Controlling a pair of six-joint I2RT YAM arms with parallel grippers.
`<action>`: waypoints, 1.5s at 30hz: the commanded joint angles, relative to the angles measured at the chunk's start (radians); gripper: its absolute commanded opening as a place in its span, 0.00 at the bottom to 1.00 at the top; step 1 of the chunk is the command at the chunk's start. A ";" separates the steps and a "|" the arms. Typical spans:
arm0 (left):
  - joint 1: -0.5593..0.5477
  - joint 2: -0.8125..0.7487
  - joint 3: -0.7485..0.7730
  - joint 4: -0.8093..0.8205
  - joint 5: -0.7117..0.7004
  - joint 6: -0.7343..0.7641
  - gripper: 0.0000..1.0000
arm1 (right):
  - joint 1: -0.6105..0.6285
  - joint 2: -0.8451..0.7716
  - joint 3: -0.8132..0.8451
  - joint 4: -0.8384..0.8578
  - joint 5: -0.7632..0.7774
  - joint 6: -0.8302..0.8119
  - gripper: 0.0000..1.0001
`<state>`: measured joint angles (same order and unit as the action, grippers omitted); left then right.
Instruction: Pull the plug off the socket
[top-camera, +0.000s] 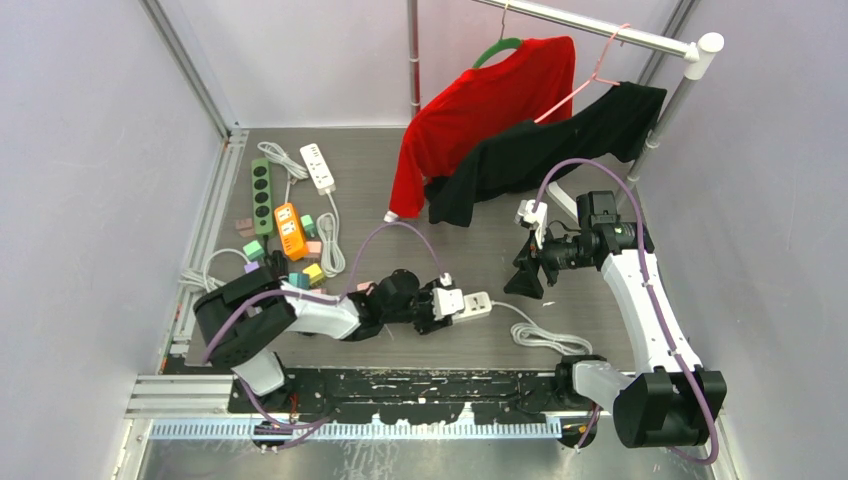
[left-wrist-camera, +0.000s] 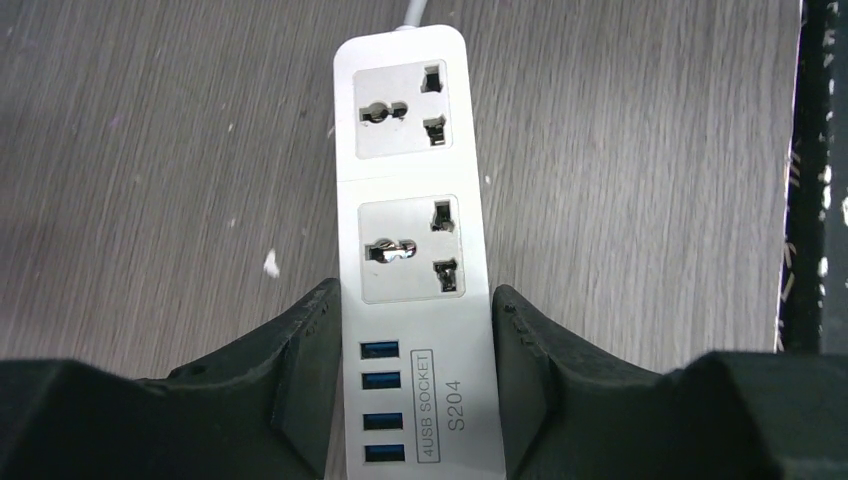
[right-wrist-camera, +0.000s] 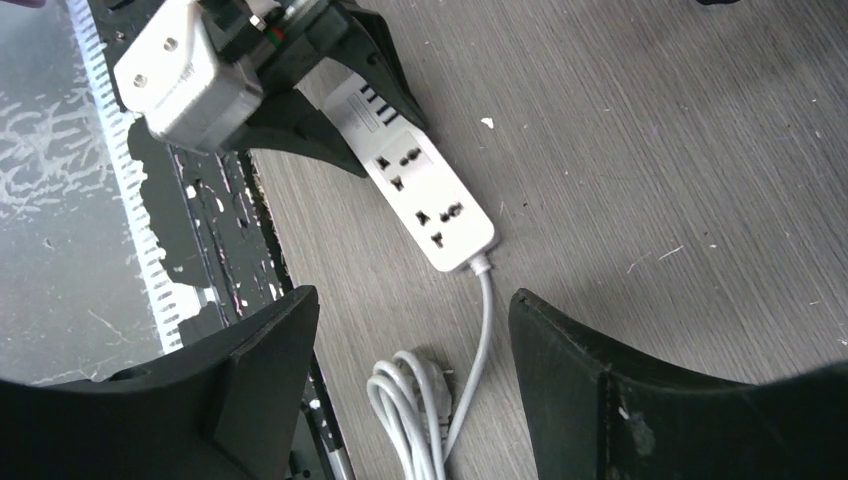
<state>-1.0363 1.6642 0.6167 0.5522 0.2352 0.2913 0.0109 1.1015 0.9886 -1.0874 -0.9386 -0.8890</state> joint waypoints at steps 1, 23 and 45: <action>0.003 -0.145 -0.069 0.083 -0.167 -0.035 0.00 | -0.005 -0.020 0.010 -0.009 -0.035 -0.017 0.75; 0.491 -0.502 -0.071 -0.524 -0.678 -0.704 0.00 | -0.005 -0.004 0.007 -0.008 -0.040 -0.016 0.75; 0.493 -0.480 0.082 -0.750 -0.589 -0.808 0.99 | -0.005 0.007 0.007 -0.005 -0.041 -0.016 0.75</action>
<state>-0.5491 1.3281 0.6861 -0.1871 -0.3969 -0.5163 0.0109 1.1088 0.9882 -1.0935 -0.9485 -0.8890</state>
